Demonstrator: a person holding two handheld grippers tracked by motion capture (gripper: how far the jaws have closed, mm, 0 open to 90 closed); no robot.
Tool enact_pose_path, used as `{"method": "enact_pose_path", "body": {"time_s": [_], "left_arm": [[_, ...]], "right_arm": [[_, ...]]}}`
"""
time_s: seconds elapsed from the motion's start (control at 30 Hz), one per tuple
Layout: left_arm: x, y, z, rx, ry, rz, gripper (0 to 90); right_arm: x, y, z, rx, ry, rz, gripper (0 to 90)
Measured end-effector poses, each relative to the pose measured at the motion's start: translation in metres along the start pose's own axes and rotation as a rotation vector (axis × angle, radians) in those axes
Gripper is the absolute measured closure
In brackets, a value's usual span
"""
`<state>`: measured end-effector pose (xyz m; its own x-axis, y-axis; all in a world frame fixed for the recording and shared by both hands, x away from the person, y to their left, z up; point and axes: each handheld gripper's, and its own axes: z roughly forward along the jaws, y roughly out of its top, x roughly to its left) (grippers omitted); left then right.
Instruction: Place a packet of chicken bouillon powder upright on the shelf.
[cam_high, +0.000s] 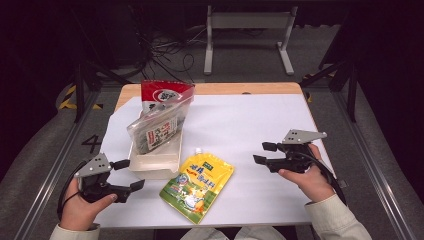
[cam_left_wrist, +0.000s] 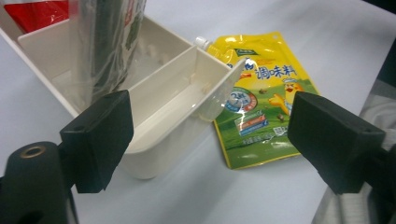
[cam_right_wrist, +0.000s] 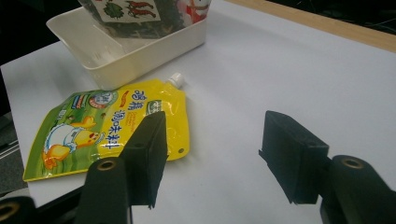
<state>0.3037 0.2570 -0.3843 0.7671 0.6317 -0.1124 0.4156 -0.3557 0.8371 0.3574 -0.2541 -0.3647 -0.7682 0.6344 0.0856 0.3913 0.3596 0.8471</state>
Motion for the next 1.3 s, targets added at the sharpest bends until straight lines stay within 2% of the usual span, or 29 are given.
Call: {"method": "enact_pose_path", "body": {"time_s": [0.03, 0.13, 0.17, 0.2, 0.43, 0.5, 0.57, 0.6, 0.73, 0.8, 0.9, 1.07, 1.2, 1.3], "left_arm": [[0.0, 0.0, -0.001, -0.004, -0.004, 0.006, 16.2], [-0.003, -0.001, 0.0, 0.002, -0.017, -0.006, 17.3], [-0.004, -0.001, 0.0, 0.013, -0.02, 0.003, 17.9], [-0.005, -0.001, 0.001, 0.014, -0.024, -0.006, 18.4], [-0.011, -0.002, 0.006, 0.038, -0.046, -0.009, 20.7], [-0.013, -0.003, 0.009, 0.05, -0.059, -0.005, 21.0], [-0.014, -0.005, 0.01, 0.063, -0.07, -0.002, 21.9], [-0.015, -0.005, 0.011, 0.067, -0.077, -0.016, 23.1], [-0.014, -0.006, 0.013, 0.056, -0.08, -0.003, 22.9], [-0.015, -0.006, 0.014, 0.044, -0.086, -0.012, 21.1], [-0.016, -0.006, 0.016, 0.05, -0.092, 0.002, 21.3], [-0.017, -0.007, 0.018, 0.063, -0.108, -0.003, 22.8], [-0.018, -0.007, 0.019, 0.071, -0.108, -0.01, 23.7], [-0.017, -0.008, 0.019, 0.07, -0.107, -0.013, 24.0]], "right_arm": [[0.001, 0.0, 0.003, 0.003, 0.002, -0.004, 39.5], [0.005, 0.001, 0.012, 0.032, 0.009, 0.026, 36.2], [0.006, 0.001, 0.014, 0.043, 0.012, 0.031, 35.6], [0.006, 0.001, 0.017, 0.047, 0.013, 0.032, 35.3], [0.009, 0.001, 0.031, 0.064, 0.015, 0.035, 35.9], [0.011, 0.0, 0.038, 0.084, 0.025, 0.061, 36.1], [0.012, -0.001, 0.044, 0.097, 0.037, 0.066, 36.5], [0.013, -0.002, 0.046, 0.102, 0.039, 0.068, 36.7], [0.016, -0.003, 0.056, 0.12, 0.045, 0.066, 36.7], [0.017, -0.004, 0.061, 0.121, 0.038, 0.063, 36.6], [0.017, -0.006, 0.067, 0.126, 0.05, 0.077, 37.1], [0.019, -0.01, 0.078, 0.138, 0.061, 0.087, 38.3], [0.019, -0.012, 0.085, 0.161, 0.048, 0.081, 39.2], [0.02, -0.013, 0.09, 0.164, 0.059, 0.098, 40.3]]}}
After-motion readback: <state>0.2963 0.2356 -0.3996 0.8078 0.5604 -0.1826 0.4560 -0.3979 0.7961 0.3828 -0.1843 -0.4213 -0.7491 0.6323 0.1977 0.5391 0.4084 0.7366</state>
